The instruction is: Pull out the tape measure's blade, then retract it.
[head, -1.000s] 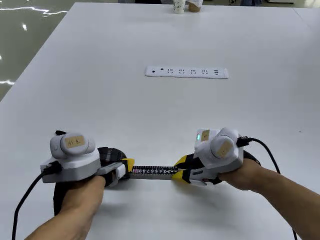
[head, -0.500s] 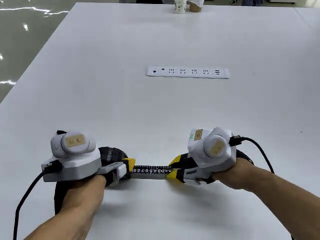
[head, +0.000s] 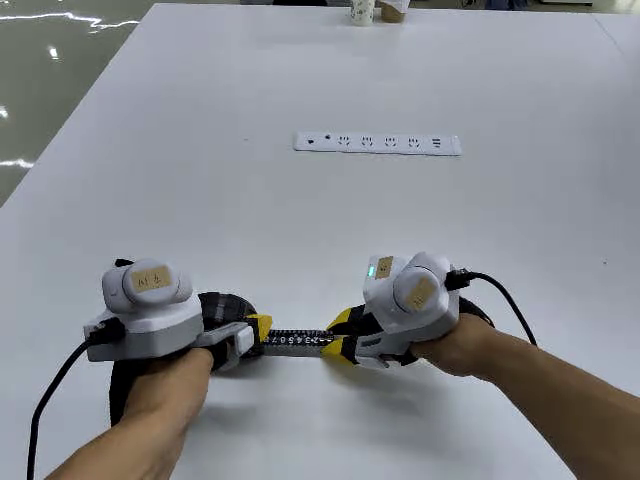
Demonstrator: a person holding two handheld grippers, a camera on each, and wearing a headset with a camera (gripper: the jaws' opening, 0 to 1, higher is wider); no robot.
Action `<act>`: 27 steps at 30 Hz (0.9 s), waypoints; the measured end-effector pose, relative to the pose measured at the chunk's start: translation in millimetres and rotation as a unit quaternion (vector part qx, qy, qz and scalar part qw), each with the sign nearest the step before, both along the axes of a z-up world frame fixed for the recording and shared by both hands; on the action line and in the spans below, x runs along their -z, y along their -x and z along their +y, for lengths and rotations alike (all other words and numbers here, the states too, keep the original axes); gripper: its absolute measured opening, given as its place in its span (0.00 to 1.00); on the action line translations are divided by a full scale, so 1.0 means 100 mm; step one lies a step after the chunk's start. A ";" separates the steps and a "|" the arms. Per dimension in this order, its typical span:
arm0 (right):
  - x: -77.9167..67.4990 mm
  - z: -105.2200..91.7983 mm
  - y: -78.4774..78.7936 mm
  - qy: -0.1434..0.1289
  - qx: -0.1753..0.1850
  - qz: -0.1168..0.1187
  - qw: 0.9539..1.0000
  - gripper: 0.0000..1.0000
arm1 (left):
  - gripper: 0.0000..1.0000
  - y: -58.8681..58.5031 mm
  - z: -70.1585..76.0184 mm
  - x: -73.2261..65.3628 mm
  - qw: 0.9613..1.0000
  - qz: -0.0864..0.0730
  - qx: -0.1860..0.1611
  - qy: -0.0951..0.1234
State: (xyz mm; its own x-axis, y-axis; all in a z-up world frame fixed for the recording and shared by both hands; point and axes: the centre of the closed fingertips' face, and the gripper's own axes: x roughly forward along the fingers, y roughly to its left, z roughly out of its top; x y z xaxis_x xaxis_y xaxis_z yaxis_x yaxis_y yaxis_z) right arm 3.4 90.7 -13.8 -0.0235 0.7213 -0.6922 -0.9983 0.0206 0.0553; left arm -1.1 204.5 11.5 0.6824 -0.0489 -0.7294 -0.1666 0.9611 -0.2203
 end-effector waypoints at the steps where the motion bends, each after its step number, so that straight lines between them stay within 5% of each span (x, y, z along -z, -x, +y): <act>1: 0.00 0.01 0.00 0.000 0.000 -0.001 1.000 0.10 | 0.59 0.00 0.00 0.00 1.000 0.000 0.000 0.001; 27: 0.00 0.25 0.04 -0.008 -0.004 0.001 1.000 0.10 | 0.59 0.01 0.01 0.01 1.000 0.003 0.001 0.006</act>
State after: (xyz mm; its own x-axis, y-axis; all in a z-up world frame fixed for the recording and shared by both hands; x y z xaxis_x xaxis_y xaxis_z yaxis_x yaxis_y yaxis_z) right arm -0.3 115.7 -14.3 -0.0308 0.7327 -0.6798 -0.9983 0.0113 0.0574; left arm -1.6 205.3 11.0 0.6777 -0.0589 -0.7330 -0.1663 0.9587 -0.2308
